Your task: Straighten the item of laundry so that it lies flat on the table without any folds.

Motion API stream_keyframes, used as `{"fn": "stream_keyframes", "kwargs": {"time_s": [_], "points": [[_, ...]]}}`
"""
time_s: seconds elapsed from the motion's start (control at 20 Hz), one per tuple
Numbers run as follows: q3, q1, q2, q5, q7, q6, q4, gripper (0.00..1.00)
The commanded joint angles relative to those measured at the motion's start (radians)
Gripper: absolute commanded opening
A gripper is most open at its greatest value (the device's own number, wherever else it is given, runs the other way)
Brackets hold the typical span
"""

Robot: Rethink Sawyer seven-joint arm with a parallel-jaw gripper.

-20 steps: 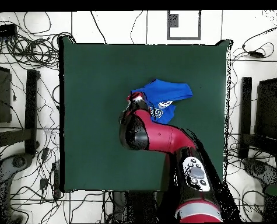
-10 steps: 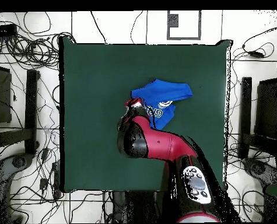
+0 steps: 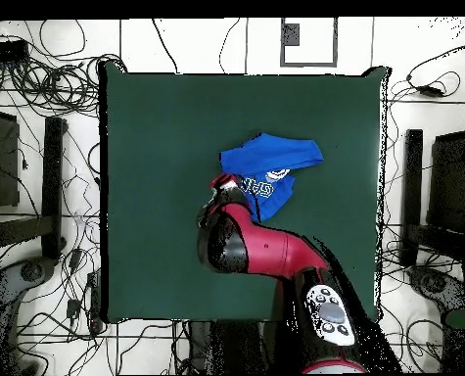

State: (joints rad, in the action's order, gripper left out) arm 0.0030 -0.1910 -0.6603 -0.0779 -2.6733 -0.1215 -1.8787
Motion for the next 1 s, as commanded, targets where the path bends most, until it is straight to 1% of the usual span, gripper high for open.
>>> {"fn": "stream_keyframes", "kwargs": {"time_s": [0.05, 0.5, 1.0], "points": [[0.053, -0.015, 0.074, -0.028, -0.095, -0.043, -0.069, 0.00], [0.041, -0.015, 0.083, -0.022, -0.108, -0.074, -0.092, 0.00], [0.045, -0.014, 0.142, -0.017, -0.117, -0.145, -0.074, 0.00]]}}
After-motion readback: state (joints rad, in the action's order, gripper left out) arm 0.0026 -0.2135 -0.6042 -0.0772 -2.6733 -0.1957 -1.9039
